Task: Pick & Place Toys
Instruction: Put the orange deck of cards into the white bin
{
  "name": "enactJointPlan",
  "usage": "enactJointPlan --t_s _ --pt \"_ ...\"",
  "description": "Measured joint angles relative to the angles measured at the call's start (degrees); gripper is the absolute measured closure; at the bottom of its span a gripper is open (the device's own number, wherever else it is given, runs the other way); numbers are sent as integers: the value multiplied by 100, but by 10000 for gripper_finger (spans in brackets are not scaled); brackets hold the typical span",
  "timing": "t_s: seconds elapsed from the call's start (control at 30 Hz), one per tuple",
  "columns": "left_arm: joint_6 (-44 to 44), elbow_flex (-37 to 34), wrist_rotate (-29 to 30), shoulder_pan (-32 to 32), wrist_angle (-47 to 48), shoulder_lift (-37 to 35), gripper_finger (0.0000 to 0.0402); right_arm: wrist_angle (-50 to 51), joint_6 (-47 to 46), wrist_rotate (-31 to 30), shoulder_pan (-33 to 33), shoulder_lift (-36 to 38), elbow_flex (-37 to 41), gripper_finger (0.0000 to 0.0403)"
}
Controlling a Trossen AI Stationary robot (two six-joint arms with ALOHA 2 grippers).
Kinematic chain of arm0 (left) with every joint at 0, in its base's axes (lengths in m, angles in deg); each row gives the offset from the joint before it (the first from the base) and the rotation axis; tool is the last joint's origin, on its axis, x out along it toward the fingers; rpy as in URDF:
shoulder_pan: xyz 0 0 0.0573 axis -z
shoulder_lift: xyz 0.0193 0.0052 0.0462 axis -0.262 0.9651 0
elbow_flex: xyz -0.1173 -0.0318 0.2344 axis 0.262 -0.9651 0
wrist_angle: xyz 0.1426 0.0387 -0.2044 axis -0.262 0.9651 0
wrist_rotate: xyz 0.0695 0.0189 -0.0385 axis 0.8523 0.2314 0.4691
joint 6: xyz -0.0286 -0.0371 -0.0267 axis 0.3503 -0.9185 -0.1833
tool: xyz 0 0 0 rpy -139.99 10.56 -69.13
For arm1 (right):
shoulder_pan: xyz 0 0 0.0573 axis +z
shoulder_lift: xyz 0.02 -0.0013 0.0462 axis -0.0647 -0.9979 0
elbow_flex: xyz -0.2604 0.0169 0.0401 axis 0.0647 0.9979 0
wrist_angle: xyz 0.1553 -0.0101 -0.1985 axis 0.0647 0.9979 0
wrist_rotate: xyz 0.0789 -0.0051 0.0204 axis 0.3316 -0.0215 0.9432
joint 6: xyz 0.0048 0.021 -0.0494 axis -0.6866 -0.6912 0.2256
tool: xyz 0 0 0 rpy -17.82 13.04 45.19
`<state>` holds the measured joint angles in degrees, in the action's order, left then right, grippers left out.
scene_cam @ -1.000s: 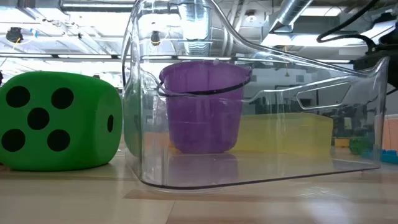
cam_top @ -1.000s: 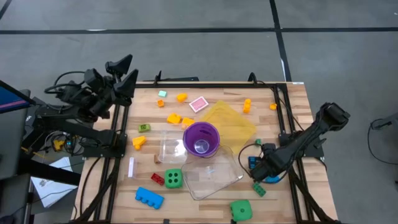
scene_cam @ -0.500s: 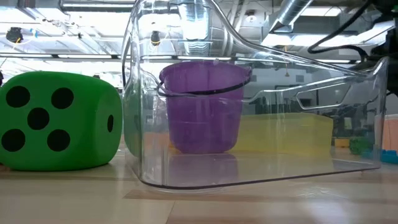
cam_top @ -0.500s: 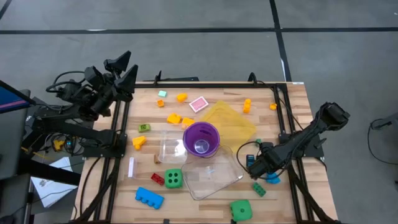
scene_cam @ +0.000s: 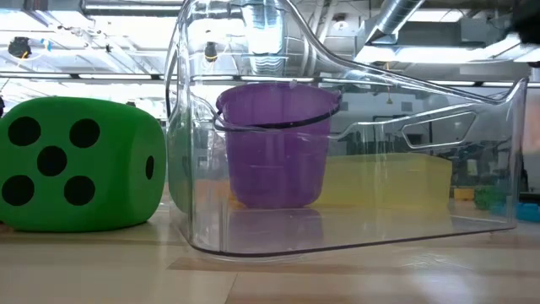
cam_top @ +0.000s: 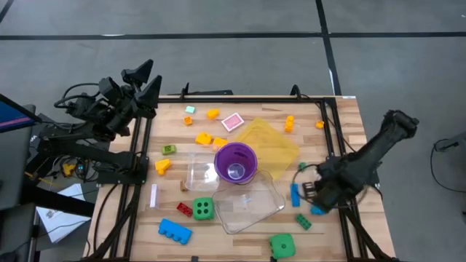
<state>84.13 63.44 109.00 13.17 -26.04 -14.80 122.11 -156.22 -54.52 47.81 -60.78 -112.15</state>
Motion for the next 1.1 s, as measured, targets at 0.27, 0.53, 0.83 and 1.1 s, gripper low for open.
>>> enactJointPlan --t_s 0.27,0.53,0.83,1.1 --pt "-139 0 441 0 722 43 22 897 889 -1370 453 998 -757 342" --pt "-1287 0 529 0 2060 652 22 800 3837 -2149 -718 1212 -1421 342" --pt "-2489 52 -880 4 2123 2184 22 -510 7336 -1888 -2642 871 -2069 342" --pt "-1518 1191 -1224 227 2467 3097 22 -595 8775 -908 -3406 15 -2872 342"
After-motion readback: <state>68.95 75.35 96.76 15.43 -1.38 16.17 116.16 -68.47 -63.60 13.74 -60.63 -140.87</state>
